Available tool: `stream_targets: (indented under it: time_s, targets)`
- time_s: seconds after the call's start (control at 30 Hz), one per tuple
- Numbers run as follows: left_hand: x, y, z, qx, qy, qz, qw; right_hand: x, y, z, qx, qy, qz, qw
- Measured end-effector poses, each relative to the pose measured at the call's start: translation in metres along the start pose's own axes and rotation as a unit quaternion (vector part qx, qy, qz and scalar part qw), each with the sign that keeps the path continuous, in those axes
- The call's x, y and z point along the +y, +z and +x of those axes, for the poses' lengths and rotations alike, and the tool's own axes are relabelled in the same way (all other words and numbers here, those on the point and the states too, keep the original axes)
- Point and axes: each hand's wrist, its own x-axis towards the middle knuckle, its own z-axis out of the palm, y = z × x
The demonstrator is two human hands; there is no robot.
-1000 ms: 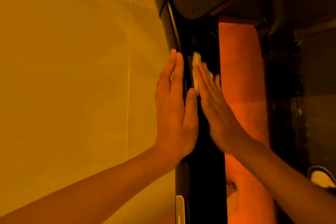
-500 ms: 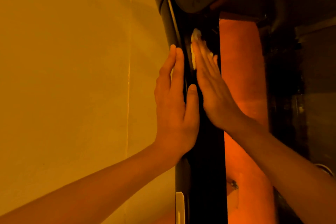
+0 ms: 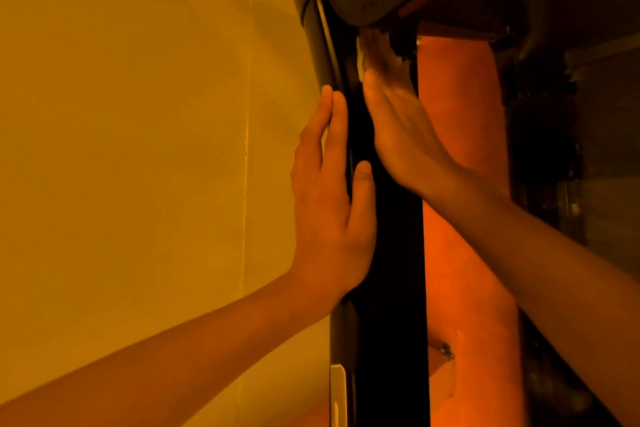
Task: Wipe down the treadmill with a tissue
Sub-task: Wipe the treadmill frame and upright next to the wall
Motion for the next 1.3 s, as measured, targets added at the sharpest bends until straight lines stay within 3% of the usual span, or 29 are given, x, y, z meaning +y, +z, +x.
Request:
stream_targets:
  time_s: [0.07, 0.2, 0.27, 0.5, 0.6, 0.77, 0.93, 1.03, 1.13, 1.23, 1.3]
  targets:
    - [0.001, 0.0, 0.0, 0.003, 0.0, 0.006, 1.0, 0.004, 0.008, -0.051, -0.009, -0.027, 0.003, 1.0]
    - [0.004, 0.0, -0.001, 0.005, -0.01, 0.001, 1.0, 0.001, 0.024, -0.166, -0.042, 0.031, 0.045, 0.998]
    - [0.003, 0.001, -0.001, 0.004, -0.009, 0.003, 1.0, 0.002, 0.024, -0.161, -0.044, 0.026, 0.039, 0.998]
    - [0.002, 0.001, 0.001, -0.012, 0.003, 0.01, 1.0, 0.02, 0.002, 0.004, 0.01, 0.017, -0.045, 0.999]
    - [0.001, 0.0, 0.001, -0.003, 0.011, 0.024, 1.0, 0.012, 0.016, -0.05, 0.016, -0.008, -0.007, 1.0]
    - [0.004, 0.0, -0.001, 0.0, 0.002, 0.023, 1.0, -0.004, 0.031, -0.17, -0.026, 0.029, 0.051, 0.998]
    - [0.002, 0.001, -0.001, -0.003, 0.001, 0.015, 1.0, 0.012, 0.007, -0.042, -0.013, -0.004, -0.012, 1.0]
    - [0.003, 0.001, 0.0, -0.008, -0.001, 0.01, 1.0, 0.019, -0.006, 0.021, 0.01, 0.045, -0.009, 0.999]
    - [0.003, 0.0, -0.001, -0.003, -0.001, 0.014, 1.0, 0.014, 0.006, -0.03, 0.01, -0.013, -0.011, 1.0]
    - [0.004, 0.001, -0.001, -0.005, -0.001, 0.011, 1.0, 0.006, 0.026, -0.143, -0.025, 0.016, 0.009, 1.0]
    - [0.005, 0.001, -0.001, -0.003, -0.005, 0.009, 1.0, 0.005, 0.027, -0.173, -0.033, 0.031, 0.025, 0.999]
